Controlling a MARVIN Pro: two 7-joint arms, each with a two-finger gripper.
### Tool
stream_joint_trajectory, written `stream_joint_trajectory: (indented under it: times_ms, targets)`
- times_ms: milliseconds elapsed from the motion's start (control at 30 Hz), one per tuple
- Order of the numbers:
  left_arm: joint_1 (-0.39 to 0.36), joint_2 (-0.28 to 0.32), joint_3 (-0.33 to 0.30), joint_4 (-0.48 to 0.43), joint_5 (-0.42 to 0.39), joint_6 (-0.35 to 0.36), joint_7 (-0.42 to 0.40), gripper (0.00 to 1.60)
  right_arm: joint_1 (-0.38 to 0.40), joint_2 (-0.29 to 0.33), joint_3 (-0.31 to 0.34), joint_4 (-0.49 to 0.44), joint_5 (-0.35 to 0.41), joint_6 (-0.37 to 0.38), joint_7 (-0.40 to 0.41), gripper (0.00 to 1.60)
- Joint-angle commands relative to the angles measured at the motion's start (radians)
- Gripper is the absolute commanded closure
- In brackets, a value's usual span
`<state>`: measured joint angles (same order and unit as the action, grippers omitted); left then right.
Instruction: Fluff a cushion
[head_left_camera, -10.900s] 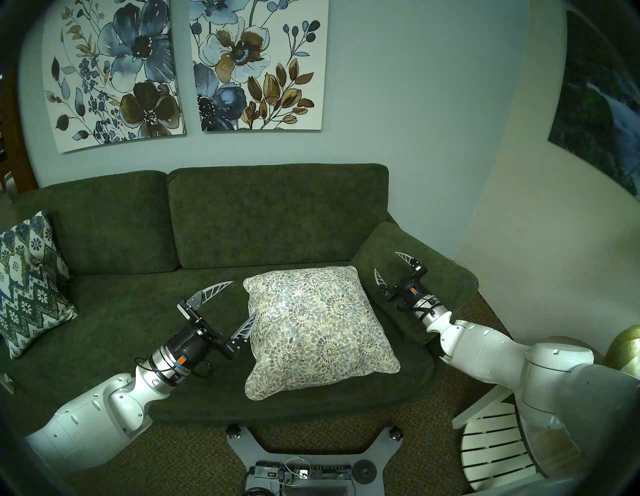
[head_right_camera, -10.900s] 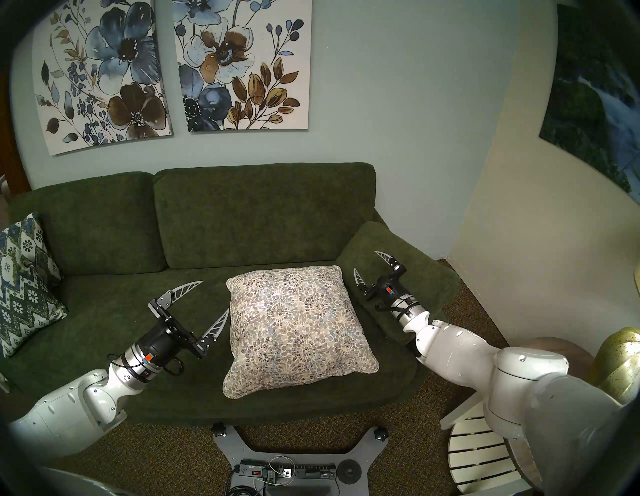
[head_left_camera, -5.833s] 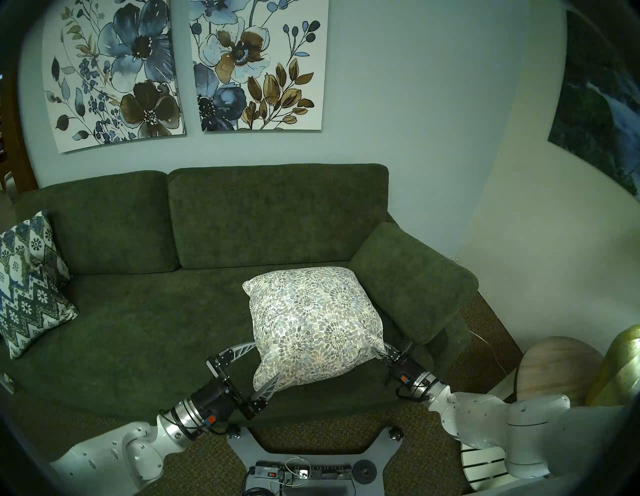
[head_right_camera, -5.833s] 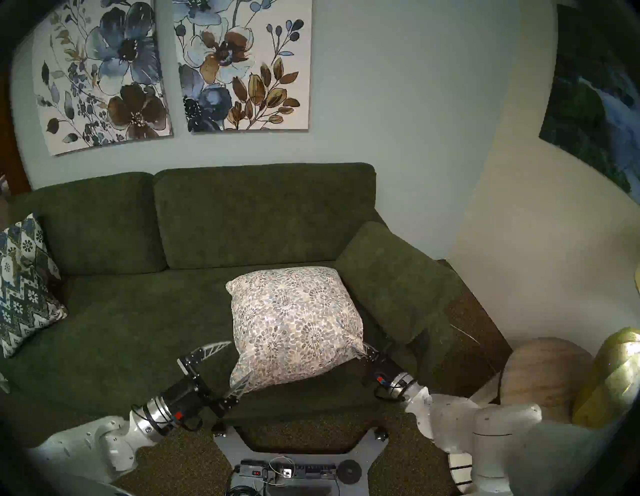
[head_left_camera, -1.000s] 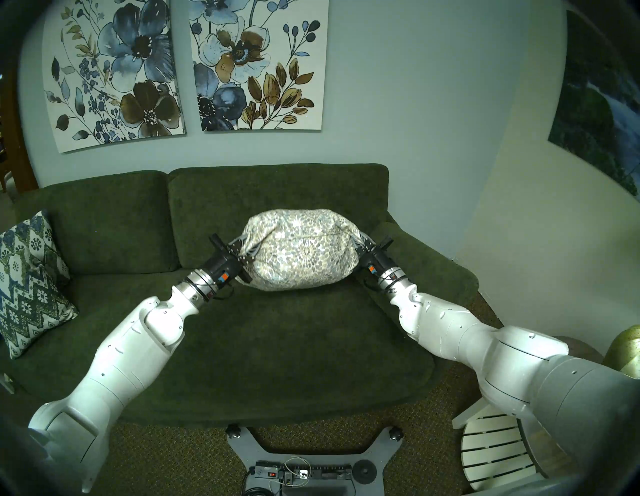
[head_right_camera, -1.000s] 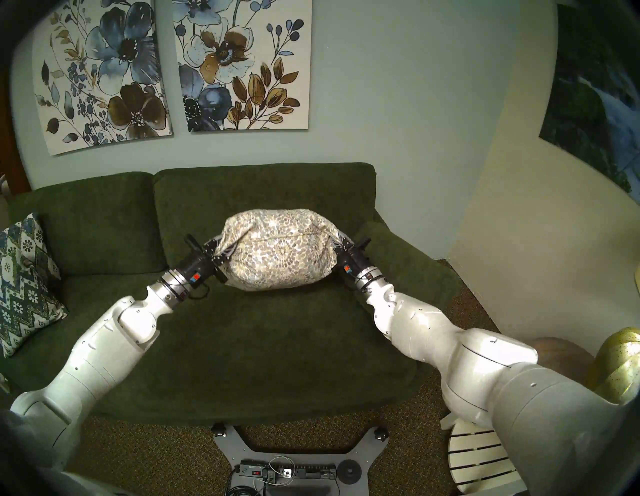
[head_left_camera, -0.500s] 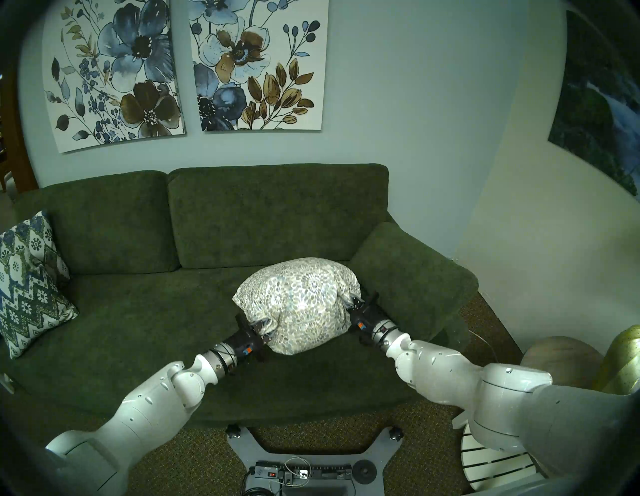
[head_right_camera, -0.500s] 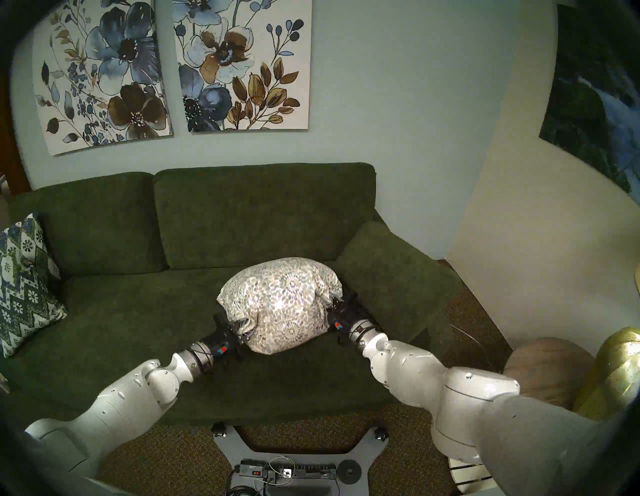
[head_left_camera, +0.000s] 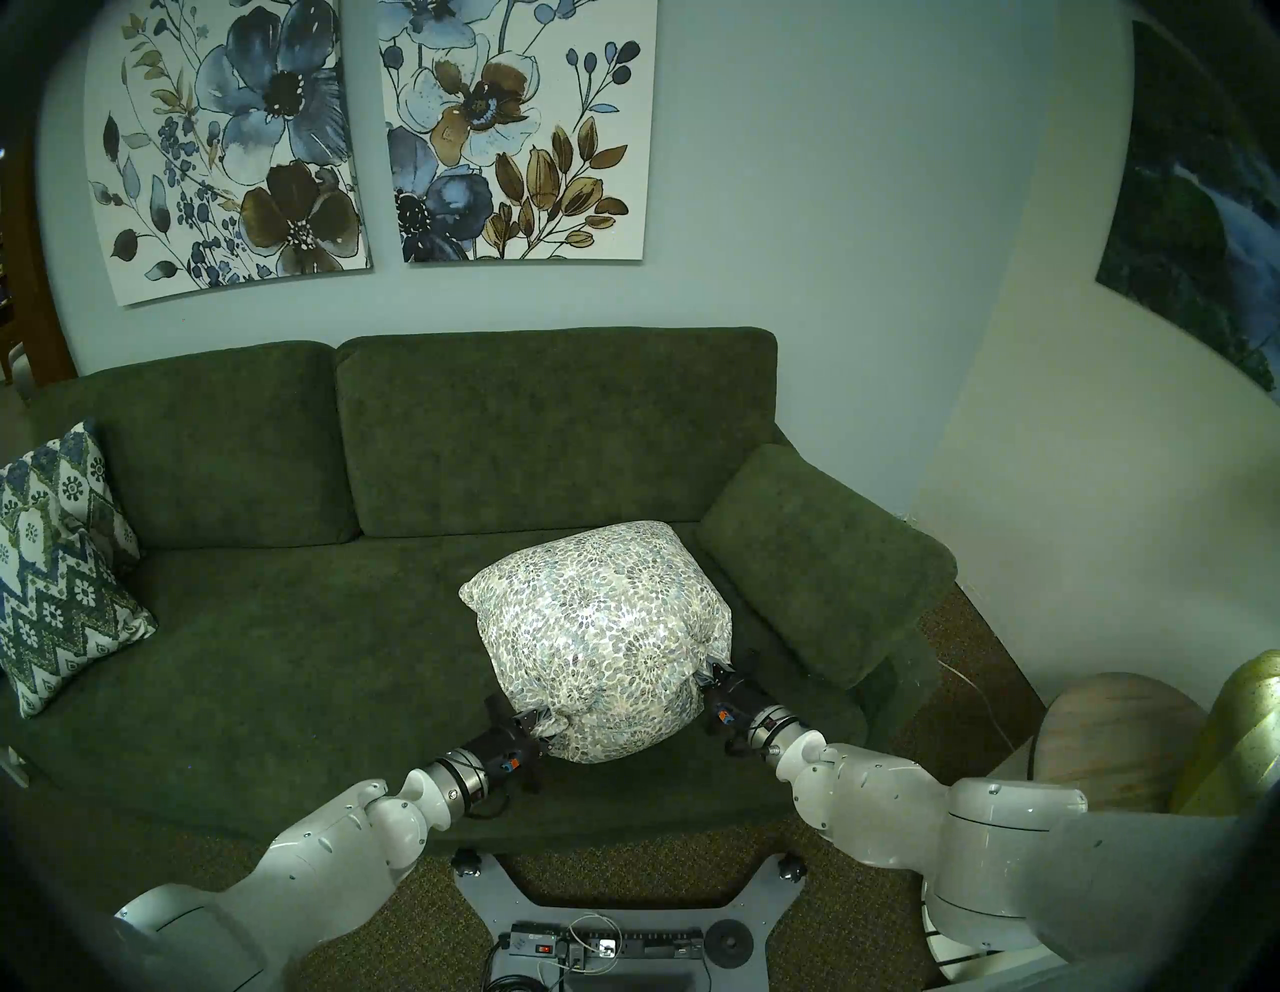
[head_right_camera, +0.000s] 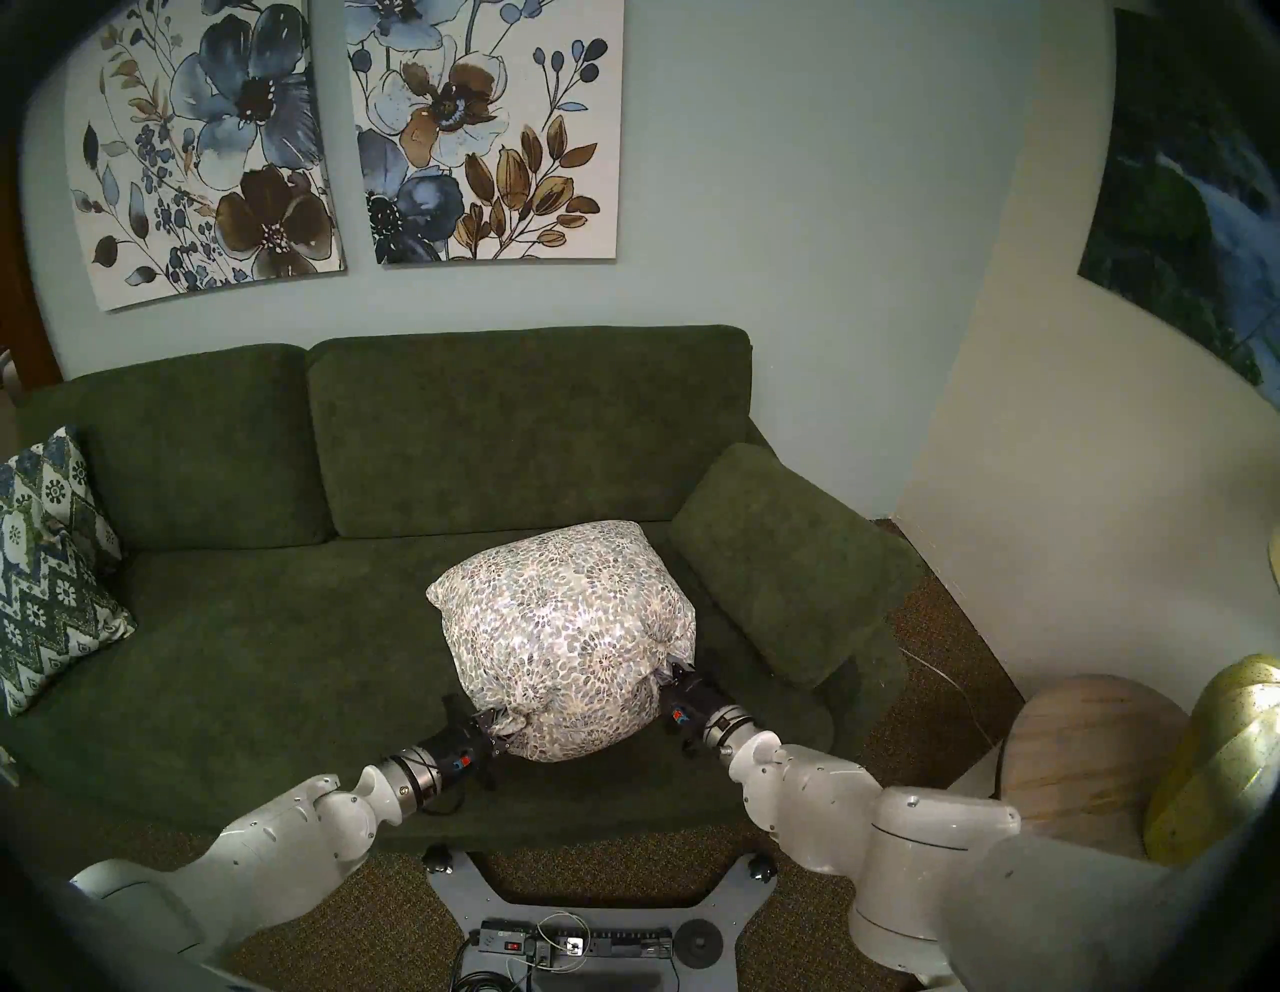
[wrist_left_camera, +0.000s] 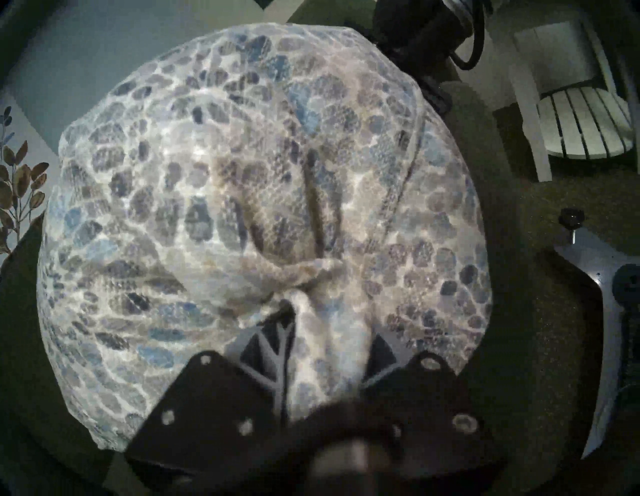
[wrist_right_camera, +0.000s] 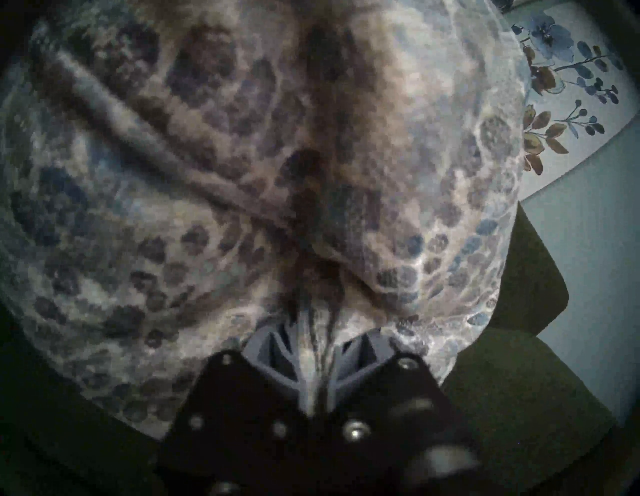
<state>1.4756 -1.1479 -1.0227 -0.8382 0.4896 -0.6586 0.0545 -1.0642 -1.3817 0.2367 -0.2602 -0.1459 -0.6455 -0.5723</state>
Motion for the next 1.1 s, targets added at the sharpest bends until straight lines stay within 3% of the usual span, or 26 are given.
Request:
stream_joint_trajectory:
  times_ms: [0,533,1067]
  targets:
    - [-0.111,-0.01,-0.077,-0.114,-0.009,-0.013,0.04,1.6,0.111,-0.024,0.062,-0.048,0.022,-0.001,-0.034,1.6]
    - [-0.226,0.069,-0.229,-0.332,0.022,-0.099,0.133,1.6,0.255,0.021,0.153,-0.135,0.043,-0.059,-0.159,1.6]
    - [-0.276,0.114,-0.294,-0.501,0.09,-0.151,0.179,1.6,0.362,0.048,0.173,-0.234,-0.01,-0.119,-0.229,1.6]
